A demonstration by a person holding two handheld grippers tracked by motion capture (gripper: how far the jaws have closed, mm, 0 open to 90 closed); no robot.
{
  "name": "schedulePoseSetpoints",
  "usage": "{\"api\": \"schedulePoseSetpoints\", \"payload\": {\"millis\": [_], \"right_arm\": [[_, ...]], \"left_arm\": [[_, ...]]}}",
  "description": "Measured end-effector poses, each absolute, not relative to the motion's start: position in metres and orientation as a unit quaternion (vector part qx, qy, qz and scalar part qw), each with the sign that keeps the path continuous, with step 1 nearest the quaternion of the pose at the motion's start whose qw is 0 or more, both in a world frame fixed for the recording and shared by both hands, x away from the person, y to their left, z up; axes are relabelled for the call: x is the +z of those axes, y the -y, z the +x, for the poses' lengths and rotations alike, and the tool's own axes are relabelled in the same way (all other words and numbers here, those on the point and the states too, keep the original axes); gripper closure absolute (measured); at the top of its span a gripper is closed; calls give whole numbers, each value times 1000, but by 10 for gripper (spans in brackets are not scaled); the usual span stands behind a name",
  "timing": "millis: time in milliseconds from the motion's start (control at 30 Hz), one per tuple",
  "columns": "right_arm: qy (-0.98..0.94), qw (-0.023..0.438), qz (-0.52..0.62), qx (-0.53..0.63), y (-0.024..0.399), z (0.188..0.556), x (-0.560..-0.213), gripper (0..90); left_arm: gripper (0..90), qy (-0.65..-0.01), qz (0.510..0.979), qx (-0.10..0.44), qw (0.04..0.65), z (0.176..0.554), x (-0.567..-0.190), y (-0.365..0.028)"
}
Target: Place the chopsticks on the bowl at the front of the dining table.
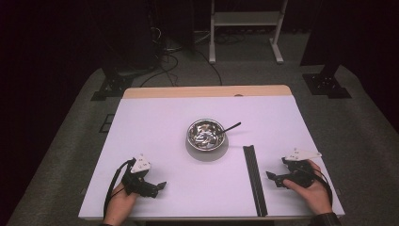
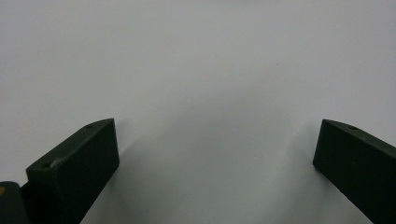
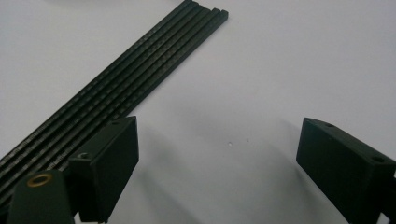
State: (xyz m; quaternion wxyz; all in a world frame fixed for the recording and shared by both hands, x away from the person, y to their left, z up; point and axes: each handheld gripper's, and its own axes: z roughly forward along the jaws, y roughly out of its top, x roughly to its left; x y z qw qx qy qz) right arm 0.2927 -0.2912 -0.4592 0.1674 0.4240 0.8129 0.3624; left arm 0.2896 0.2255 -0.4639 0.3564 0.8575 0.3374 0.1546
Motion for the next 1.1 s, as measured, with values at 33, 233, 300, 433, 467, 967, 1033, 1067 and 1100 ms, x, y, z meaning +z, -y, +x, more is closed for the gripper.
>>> {"api": "schedulePoseSetpoints", "payload": {"millis": [33, 233, 300, 433, 467, 967, 1033, 1067, 1100], "right_arm": [[-813, 168, 422, 364, 291, 294, -458, 119], [-812, 173, 421, 365, 286, 301, -455, 119], [-813, 173, 422, 363, 284, 303, -454, 119], [-811, 170, 424, 366, 283, 306, -451, 120], [-810, 171, 423, 368, 282, 307, -451, 120], [-804, 170, 428, 376, 281, 319, -445, 121], [-804, 170, 427, 377, 279, 320, -443, 121], [-804, 171, 426, 378, 279, 321, -442, 121], [-804, 171, 426, 378, 279, 321, -442, 121]], "left_arm": [[0, -337, 857, 155, 356, 290, -464, -225], [0, -337, 857, 155, 357, 290, -464, -225], [0, -337, 857, 155, 357, 290, -464, -226], [0, -337, 857, 155, 357, 290, -464, -225], [0, -337, 857, 155, 356, 290, -464, -225], [0, -337, 857, 155, 356, 290, -464, -225], [0, -337, 857, 155, 356, 290, -464, -225], [0, -337, 858, 155, 356, 290, -464, -225], [0, -337, 858, 155, 356, 290, -464, -225]]}}
